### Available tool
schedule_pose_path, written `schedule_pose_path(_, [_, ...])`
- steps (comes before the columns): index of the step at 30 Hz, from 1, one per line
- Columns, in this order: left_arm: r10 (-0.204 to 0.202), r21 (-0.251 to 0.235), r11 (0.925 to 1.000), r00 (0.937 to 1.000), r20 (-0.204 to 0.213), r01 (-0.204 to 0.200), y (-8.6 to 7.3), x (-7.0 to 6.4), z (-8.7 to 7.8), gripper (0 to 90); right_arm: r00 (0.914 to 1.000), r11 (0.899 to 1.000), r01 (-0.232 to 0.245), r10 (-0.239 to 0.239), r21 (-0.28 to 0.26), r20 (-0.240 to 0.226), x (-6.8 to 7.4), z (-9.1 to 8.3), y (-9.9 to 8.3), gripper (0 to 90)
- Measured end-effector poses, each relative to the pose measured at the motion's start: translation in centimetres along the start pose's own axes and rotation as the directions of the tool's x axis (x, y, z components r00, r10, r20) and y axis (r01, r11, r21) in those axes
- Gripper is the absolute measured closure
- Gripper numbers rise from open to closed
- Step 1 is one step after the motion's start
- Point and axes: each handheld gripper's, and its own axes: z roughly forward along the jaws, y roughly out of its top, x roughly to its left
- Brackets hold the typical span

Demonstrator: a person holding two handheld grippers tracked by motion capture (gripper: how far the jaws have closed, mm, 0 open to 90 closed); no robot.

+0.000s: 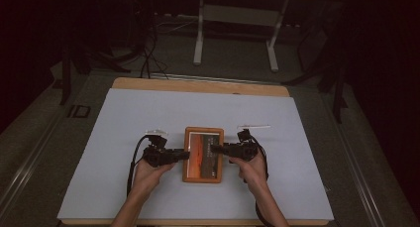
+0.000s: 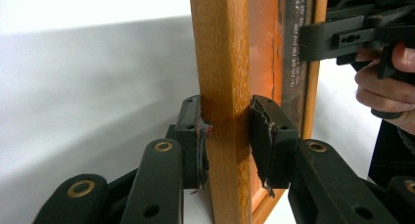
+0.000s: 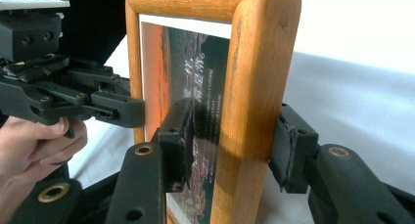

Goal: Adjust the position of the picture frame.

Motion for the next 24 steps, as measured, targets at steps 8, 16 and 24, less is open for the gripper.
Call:
schedule_pose_path(8, [-0.047, 0.008, 0.9989, 0.9988, 0.011, 0.047, 0.1, 0.0, 0.8, 67.5, 0.9991, 0.999, -0.042, 0.042, 0.003, 0.005, -0.8, -0.3, 0.0, 54.8])
schedule_pose_path(16, [-0.031, 0.016, 0.9994, 0.9990, -0.031, 0.032, 0.1, 0.2, 1.9, 61.3, 0.9960, 0.996, -0.083, 0.082, 0.016, 0.036, -1.7, 0.8, 0.0, 50.7])
schedule_pose_path(24, [-0.079, 0.038, 0.9960, 0.9958, -0.048, 0.080, 0.1, 0.7, 2.7, 57.8, 0.9911, 0.992, -0.119, 0.117, 0.035, 0.063, -2.3, 1.9, 0.1, 47.0])
